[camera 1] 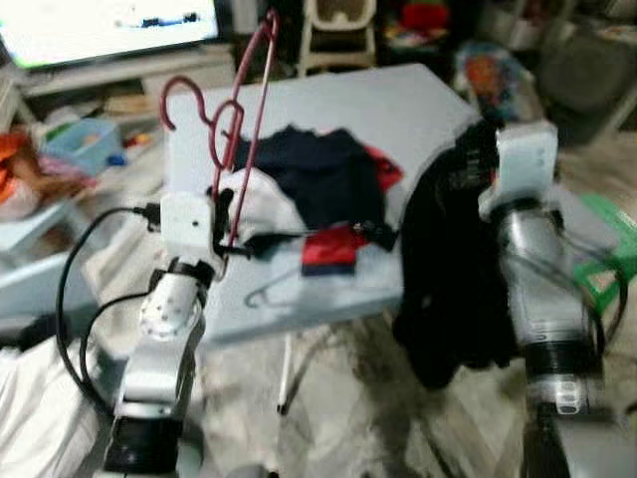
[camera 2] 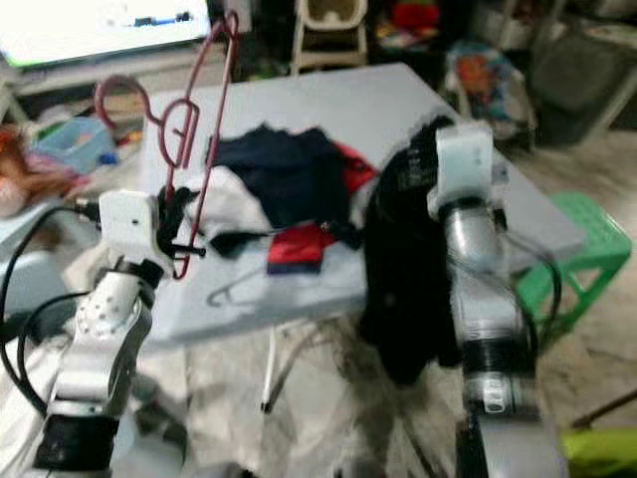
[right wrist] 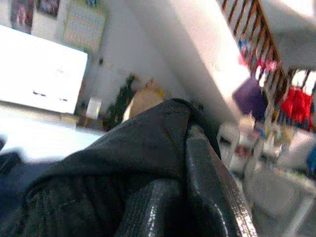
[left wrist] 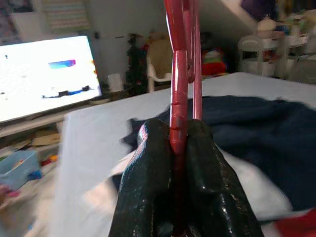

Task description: Hang hanger

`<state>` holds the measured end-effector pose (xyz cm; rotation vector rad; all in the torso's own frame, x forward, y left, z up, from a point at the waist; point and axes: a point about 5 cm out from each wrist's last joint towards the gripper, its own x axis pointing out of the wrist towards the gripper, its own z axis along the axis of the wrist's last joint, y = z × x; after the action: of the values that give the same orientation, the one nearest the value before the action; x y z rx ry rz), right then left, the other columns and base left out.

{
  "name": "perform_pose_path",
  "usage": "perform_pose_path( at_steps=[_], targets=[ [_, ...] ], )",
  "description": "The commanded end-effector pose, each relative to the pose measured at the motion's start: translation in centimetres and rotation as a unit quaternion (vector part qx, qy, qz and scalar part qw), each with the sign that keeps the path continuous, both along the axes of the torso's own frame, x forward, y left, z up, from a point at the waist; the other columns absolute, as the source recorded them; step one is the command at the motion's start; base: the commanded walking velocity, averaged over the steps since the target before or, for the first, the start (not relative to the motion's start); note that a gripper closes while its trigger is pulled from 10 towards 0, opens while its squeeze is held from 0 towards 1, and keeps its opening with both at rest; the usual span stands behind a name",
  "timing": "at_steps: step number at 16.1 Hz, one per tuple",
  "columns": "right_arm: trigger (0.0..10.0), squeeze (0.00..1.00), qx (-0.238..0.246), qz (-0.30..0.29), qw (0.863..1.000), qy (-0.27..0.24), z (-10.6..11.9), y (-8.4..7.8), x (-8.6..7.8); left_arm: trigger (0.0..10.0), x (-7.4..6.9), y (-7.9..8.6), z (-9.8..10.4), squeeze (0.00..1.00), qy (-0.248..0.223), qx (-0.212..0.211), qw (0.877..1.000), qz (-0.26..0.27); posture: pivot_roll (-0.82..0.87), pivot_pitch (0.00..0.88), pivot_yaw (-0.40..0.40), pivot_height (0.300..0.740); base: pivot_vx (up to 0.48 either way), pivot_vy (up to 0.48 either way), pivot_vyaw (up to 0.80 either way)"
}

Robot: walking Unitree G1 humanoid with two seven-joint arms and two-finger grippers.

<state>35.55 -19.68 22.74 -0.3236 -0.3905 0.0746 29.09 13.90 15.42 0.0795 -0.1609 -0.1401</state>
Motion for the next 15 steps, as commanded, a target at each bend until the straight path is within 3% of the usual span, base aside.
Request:
perform_pose_path(
  at_steps=[1,5,7,8,10,11,12,13,14,15],
  targets=[
    [10.0,0.00,-0.014,0.026,0.999,-0.040,3.2,0.4,1.2,10.0,0.1,-0.6,0.5,0.00,-0.010,0.001,1.000,-0.007,0.01,0.000,0.005,0.740,0.480,0.000,0.00],
    [10.0,0.00,0.008,0.066,0.993,-0.103,11.8,2.8,4.2,10.0,0.0,-0.5,0.6,0.00,-0.017,-0.007,1.000,0.008,0.01,0.000,-0.016,0.740,0.120,0.000,0.00],
    [10.0,0.00,0.038,0.081,0.983,-0.159,16.4,3.8,4.0,10.0,0.0,-0.6,0.7,0.00,-0.018,-0.009,1.000,0.010,0.02,0.000,-0.023,0.740,0.000,0.000,0.00],
    [10.0,0.00,0.073,0.082,0.971,-0.213,20.2,3.7,3.2,10.0,-0.2,-0.6,0.7,0.00,-0.021,-0.010,1.000,0.015,0.03,0.000,-0.029,0.740,0.000,0.000,0.00],
    [10.0,0.00,0.089,0.074,0.965,-0.236,21.4,3.2,2.8,10.0,-0.3,-0.5,0.7,0.00,-0.022,-0.010,1.000,0.019,0.03,0.000,-0.032,0.740,0.000,0.000,0.00],
    [10.0,0.00,0.089,0.073,0.966,-0.232,20.8,3.0,2.9,10.0,-0.3,-0.5,0.7,0.00,-0.022,-0.008,0.999,0.022,0.03,0.000,-0.032,0.740,0.000,0.000,0.00],
    [10.0,0.00,0.081,0.070,0.974,-0.200,18.6,3.0,3.7,10.0,-0.3,-0.5,0.7,0.00,-0.022,-0.008,0.999,0.024,0.03,0.000,-0.031,0.740,0.000,0.000,0.00],
    [10.0,0.00,0.059,0.076,0.989,-0.113,13.6,3.3,5.2,10.0,-0.2,-0.7,0.7,0.00,-0.024,-0.008,0.999,0.023,0.02,0.000,-0.031,0.740,0.000,0.000,0.00],
    [10.0,0.00,0.044,0.081,0.994,-0.062,10.9,3.6,5.7,10.0,-0.2,-0.8,0.7,0.00,-0.025,-0.008,0.999,0.022,0.02,0.000,-0.031,0.740,0.000,0.000,0.00],
    [10.0,0.00,-0.046,0.062,0.989,0.128,2.3,3.8,6.4,10.0,-0.1,-1.0,0.6,0.00,-0.023,-0.006,1.000,0.019,0.02,0.000,-0.027,0.740,0.000,0.000,0.00]
  ],
)
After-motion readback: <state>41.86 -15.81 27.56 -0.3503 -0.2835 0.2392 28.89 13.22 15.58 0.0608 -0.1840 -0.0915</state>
